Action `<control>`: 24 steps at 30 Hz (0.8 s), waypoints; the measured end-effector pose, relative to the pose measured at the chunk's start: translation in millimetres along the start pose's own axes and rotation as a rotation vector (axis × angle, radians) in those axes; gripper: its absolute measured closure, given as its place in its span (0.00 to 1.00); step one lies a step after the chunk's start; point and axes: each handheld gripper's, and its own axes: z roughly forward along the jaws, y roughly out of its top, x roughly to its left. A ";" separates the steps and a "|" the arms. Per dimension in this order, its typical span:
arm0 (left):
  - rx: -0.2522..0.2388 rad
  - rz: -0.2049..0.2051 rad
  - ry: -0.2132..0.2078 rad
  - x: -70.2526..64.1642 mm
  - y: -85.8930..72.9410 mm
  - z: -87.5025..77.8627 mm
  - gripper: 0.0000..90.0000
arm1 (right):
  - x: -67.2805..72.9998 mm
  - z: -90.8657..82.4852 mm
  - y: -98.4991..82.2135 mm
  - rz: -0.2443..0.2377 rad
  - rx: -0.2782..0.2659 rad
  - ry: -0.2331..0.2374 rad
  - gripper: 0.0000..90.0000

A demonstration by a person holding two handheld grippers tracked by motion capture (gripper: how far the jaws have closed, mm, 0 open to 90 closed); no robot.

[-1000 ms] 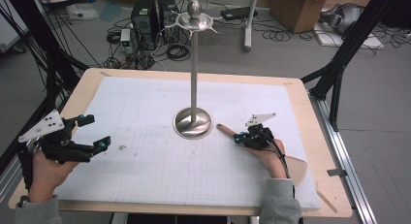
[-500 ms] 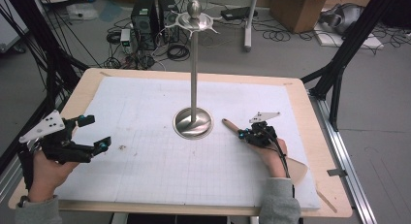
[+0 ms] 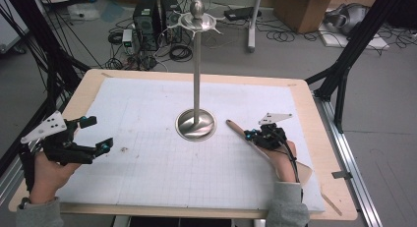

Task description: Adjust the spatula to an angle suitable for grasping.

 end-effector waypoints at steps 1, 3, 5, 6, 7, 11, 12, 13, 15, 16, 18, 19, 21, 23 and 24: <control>0.000 0.001 -0.003 -0.1 0.4 0.9 0.02 | 0.9 -4.4 0.0 0.002 -0.001 -0.002 1.00; 0.002 0.004 -0.008 -0.8 0.9 3.3 0.02 | 1.1 -12.7 -1.0 -0.005 -0.004 -0.005 1.00; 0.003 0.004 -0.016 -1.5 1.2 6.4 0.02 | 0.6 -20.8 -2.9 -0.004 -0.007 -0.015 1.00; 0.005 0.004 -0.018 -1.8 1.3 8.0 0.02 | 0.0 -24.1 -4.3 0.001 -0.007 -0.012 1.00; 0.007 0.004 -0.021 -1.9 1.4 9.6 0.02 | -0.5 -27.0 -6.0 0.002 -0.005 -0.006 1.00; 0.009 0.006 -0.032 -2.4 2.5 14.4 0.02 | -5.6 -36.1 -14.3 0.014 0.005 -0.026 1.00; 0.009 0.006 -0.036 -2.4 2.8 15.5 0.02 | -7.1 -38.0 -16.6 0.019 0.007 -0.027 1.00; 0.009 0.008 -0.038 -2.3 3.1 16.5 0.02 | -8.4 -40.4 -18.9 0.027 0.008 -0.031 1.00; 0.008 0.004 -0.041 -2.5 3.3 18.7 0.02 | -11.5 -45.4 -23.3 0.038 0.002 -0.034 1.00; 0.011 0.007 -0.045 -2.4 3.4 19.8 0.02 | -12.6 -48.1 -25.4 0.046 0.002 -0.041 1.00; 0.012 0.007 -0.049 -2.8 3.5 22.6 0.02 | -14.9 -53.0 -29.4 0.056 0.009 -0.057 1.00; 0.015 0.008 -0.052 -3.0 3.5 24.0 0.02 | -16.1 -55.2 -31.3 0.059 0.015 -0.069 1.00; 0.021 0.009 -0.059 -3.6 3.5 26.7 0.02 | -17.7 -58.4 -35.0 0.070 0.030 -0.079 1.00; 0.022 0.012 -0.061 -3.8 3.6 28.7 0.02 | -19.4 -60.4 -38.2 0.078 0.040 -0.089 1.00; 0.021 0.007 -0.063 -4.2 3.6 29.4 0.02 | -19.8 -61.2 -39.5 0.088 0.051 -0.099 1.00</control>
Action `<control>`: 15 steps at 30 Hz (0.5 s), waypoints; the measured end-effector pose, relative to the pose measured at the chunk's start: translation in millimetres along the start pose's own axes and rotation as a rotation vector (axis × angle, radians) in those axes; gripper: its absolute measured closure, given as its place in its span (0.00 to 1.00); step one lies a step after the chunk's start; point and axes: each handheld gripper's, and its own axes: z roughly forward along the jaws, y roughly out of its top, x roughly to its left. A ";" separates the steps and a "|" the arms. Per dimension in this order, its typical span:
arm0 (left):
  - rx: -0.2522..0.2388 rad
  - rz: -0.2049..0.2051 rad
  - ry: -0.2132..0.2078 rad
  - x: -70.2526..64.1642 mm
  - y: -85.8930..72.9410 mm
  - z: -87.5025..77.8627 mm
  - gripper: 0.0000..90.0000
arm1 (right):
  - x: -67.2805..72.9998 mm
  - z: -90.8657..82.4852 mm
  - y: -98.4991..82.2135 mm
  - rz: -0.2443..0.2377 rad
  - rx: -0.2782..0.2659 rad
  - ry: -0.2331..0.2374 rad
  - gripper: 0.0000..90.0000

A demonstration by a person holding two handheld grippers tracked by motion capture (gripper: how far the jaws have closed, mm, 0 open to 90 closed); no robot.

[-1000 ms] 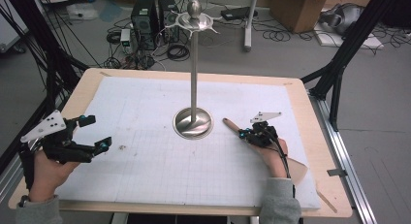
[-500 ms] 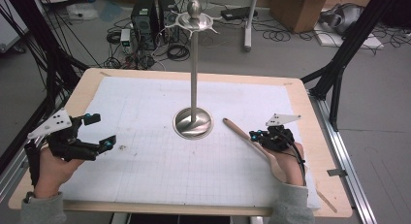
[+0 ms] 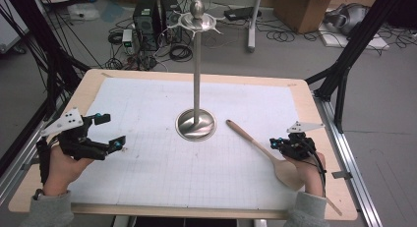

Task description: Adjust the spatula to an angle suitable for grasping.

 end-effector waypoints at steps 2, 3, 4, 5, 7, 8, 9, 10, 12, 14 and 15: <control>-0.001 0.000 0.002 0.7 0.3 -0.2 0.02 | -2.0 1.1 -2.8 0.006 0.008 0.002 1.00; -0.004 -0.002 0.002 1.1 0.5 -0.8 0.02 | -2.6 2.0 -4.0 0.010 0.016 0.006 1.00; -0.007 -0.004 0.002 1.7 0.7 -1.7 0.02 | -3.0 2.8 -4.9 0.013 0.027 0.002 1.00; -0.009 -0.002 0.003 2.5 0.9 -2.7 0.02 | -3.5 3.8 -5.5 0.011 0.035 -0.004 1.00; -0.013 -0.005 0.006 3.5 1.1 -4.3 0.02 | -3.8 5.0 -6.1 0.013 0.046 -0.006 1.00; -0.017 -0.010 0.006 3.5 1.0 -4.5 0.02 | -3.8 5.2 -6.3 0.014 0.052 -0.006 1.00; -0.016 -0.008 0.007 3.9 1.0 -4.9 0.02 | -3.9 5.4 -6.4 0.011 0.058 -0.013 1.00; -0.016 -0.010 0.008 4.0 0.8 -4.8 0.02 | -4.1 5.9 -6.7 0.013 0.065 -0.014 1.00; -0.012 -0.008 0.007 4.1 0.5 -4.4 0.02 | -4.2 6.7 -7.3 0.016 0.083 -0.020 1.00; -0.011 -0.011 0.005 3.6 0.2 -3.6 0.02 | -4.3 7.6 -7.7 0.013 0.092 -0.022 1.00; -0.011 -0.011 0.005 3.5 0.2 -3.3 0.02 | -4.4 8.1 -7.8 0.009 0.098 -0.022 1.00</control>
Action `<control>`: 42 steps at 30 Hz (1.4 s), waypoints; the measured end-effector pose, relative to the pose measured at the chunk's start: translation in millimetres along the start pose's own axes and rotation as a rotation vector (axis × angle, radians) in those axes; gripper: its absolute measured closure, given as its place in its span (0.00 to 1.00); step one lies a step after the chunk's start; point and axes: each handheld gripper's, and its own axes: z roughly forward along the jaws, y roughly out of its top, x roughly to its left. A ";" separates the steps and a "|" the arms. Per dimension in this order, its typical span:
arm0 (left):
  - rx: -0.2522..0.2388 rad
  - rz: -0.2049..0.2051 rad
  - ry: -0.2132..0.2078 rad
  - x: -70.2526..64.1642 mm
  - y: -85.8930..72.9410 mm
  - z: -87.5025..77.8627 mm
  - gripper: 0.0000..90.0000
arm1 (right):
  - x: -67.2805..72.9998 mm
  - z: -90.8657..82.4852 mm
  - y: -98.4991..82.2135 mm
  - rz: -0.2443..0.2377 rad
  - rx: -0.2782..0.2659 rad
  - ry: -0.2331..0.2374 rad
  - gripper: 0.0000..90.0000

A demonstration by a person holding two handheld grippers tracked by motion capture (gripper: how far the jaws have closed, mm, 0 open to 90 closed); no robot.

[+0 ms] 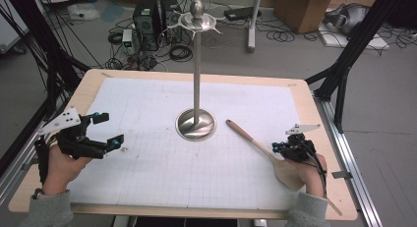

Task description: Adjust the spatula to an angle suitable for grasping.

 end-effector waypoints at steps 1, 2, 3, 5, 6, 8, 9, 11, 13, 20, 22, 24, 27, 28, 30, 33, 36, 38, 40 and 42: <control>0.001 0.001 -0.001 0.0 -0.1 0.0 0.02 | 0.3 0.5 0.0 -0.002 0.005 0.001 1.00; 0.001 0.001 -0.001 0.1 -0.1 0.2 0.02 | 0.4 1.3 -0.2 0.000 0.009 0.004 1.00; 0.001 0.001 0.002 0.2 -0.2 0.2 0.02 | -0.3 2.7 -0.5 -0.009 0.011 0.005 1.00; 0.001 0.001 0.001 0.6 -0.4 0.1 0.02 | 0.3 4.3 -0.8 0.001 0.027 0.004 1.00; 0.001 0.000 0.002 0.7 -0.3 -0.1 0.02 | 0.0 5.0 -0.8 -0.006 0.031 0.007 1.00; 0.000 0.001 0.002 0.9 -0.2 -0.4 0.02 | 0.7 5.2 -0.7 -0.003 0.035 0.009 1.00; -0.001 -0.002 0.000 0.7 -0.3 -0.5 0.02 | 0.6 5.0 -0.7 -0.002 0.035 0.010 1.00; 0.001 0.000 0.002 0.8 -0.3 -0.4 0.02 | 0.4 5.0 -1.3 0.000 0.042 0.008 1.00; 0.001 0.001 0.002 1.1 -0.5 -0.1 0.02 | -0.1 5.3 -2.0 0.001 0.055 0.009 1.00; 0.005 0.001 0.004 1.4 -0.9 0.3 0.02 | -0.8 8.2 -3.9 -0.001 0.083 0.022 1.00; 0.007 0.001 0.004 1.6 -0.9 0.2 0.02 | -0.6 9.7 -4.4 -0.005 0.099 0.030 1.00; 0.005 -0.001 0.004 1.7 -1.0 0.1 0.02 | 0.0 10.4 -4.6 -0.005 0.107 0.034 1.00; 0.002 -0.001 0.004 2.1 -1.0 -0.5 0.02 | 1.1 9.6 -4.5 -0.009 0.118 0.037 1.00; 0.002 -0.001 0.004 2.2 -0.9 -0.6 0.02 | 1.1 9.2 -4.6 -0.010 0.119 0.034 1.00; 0.002 -0.003 0.004 2.4 -1.0 -0.9 0.02 | 0.7 8.6 -5.4 -0.005 0.117 0.034 1.00; 0.003 -0.002 0.006 2.3 -1.2 -0.6 0.02 | 0.0 8.2 -6.5 0.008 0.117 0.040 1.00; 0.003 -0.004 0.006 2.3 -1.5 0.3 0.02 | -0.7 8.0 -7.4 0.022 0.120 0.052 1.00; 0.007 -0.002 0.005 2.5 -1.6 0.4 0.02 | -0.3 7.6 -7.8 0.029 0.125 0.066 1.00; 0.007 -0.005 0.005 2.2 -1.9 1.0 0.02 | 0.1 7.5 -7.7 0.034 0.128 0.070 1.00; 0.007 -0.005 0.005 2.1 -1.9 1.1 0.02 | 1.1 7.2 -7.3 0.039 0.134 0.075 1.00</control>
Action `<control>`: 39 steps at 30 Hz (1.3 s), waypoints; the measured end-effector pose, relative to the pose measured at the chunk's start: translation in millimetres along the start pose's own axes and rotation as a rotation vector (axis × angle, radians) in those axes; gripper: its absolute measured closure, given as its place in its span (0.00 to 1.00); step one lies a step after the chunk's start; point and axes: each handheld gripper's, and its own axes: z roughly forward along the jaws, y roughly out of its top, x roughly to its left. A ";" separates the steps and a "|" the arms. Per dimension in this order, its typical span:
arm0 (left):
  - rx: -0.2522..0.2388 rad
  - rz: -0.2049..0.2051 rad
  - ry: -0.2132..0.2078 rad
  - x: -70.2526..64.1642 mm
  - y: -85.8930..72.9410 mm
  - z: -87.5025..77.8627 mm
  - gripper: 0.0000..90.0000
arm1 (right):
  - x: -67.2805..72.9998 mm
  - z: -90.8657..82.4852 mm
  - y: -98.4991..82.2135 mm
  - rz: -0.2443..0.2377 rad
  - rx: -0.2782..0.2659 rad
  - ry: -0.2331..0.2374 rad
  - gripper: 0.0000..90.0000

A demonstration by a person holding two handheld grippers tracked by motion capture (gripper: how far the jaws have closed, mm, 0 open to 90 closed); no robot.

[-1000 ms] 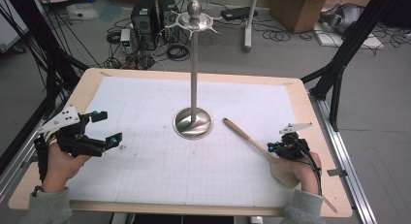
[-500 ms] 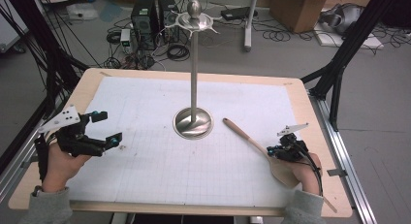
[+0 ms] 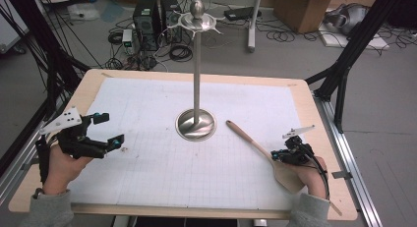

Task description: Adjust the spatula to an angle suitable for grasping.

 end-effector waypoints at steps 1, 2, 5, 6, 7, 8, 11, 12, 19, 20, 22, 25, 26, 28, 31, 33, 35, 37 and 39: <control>0.000 0.001 0.001 0.1 0.1 -0.1 0.02 | 0.4 0.0 0.0 0.003 0.007 0.009 1.00; 0.000 0.002 0.001 0.1 0.1 -0.1 0.02 | 0.9 0.0 0.1 0.002 0.008 0.010 1.00; 0.000 0.002 0.001 0.3 0.2 -0.3 0.02 | 3.8 -0.2 0.7 0.009 0.022 0.022 1.00; -0.001 0.002 0.001 0.2 0.2 -0.3 0.02 | 4.2 0.3 1.1 -0.001 0.023 0.026 1.00; 0.000 0.004 0.000 0.3 0.3 -0.5 0.02 | 5.9 0.5 1.5 0.001 0.030 0.035 1.00; 0.000 0.004 0.000 0.3 0.3 -0.5 0.02 | 7.2 0.7 2.1 -0.002 0.036 0.037 1.00; -0.002 0.005 -0.001 0.2 0.4 -0.6 0.02 | 10.6 1.8 3.8 -0.015 0.048 0.044 1.00; -0.002 0.005 0.000 0.2 0.4 -0.5 0.02 | 11.6 2.5 4.3 -0.022 0.050 0.046 1.00; 0.000 0.004 0.000 0.1 0.3 0.0 0.02 | 19.7 6.6 8.8 -0.055 0.074 0.085 1.00; 0.001 0.002 -0.001 0.1 0.2 0.2 0.02 | 21.0 6.7 9.5 -0.059 0.076 0.084 1.00; 0.001 0.001 -0.001 0.4 -0.1 0.4 0.02 | 23.1 6.5 10.6 -0.062 0.081 0.089 1.00; 0.003 0.002 -0.001 0.3 -0.3 1.0 0.02 | 24.6 7.1 11.0 -0.064 0.082 0.108 1.00; 0.004 0.002 0.001 0.1 -0.4 1.3 0.02 | 24.7 7.4 10.9 -0.064 0.079 0.110 1.00; 0.004 0.003 -0.002 -0.1 -0.6 2.1 0.02 | 24.2 8.2 10.2 -0.058 0.081 0.111 1.00; 0.009 0.003 -0.002 -0.4 -0.8 2.6 0.02 | 23.8 8.8 9.8 -0.058 0.081 0.112 1.00; 0.011 0.006 -0.001 -0.3 -0.8 3.0 0.02 | 24.9 8.8 10.6 -0.060 0.083 0.109 1.00; 0.011 0.006 -0.003 -0.2 -0.9 3.3 0.02 | 25.6 8.8 11.0 -0.061 0.081 0.108 1.00; 0.010 0.003 -0.004 -0.4 -1.1 3.7 0.02 | 25.4 9.0 11.0 -0.059 0.080 0.111 1.00; 0.011 0.004 -0.002 -0.3 -1.1 3.8 0.02 | 25.5 9.3 10.9 -0.056 0.078 0.112 1.00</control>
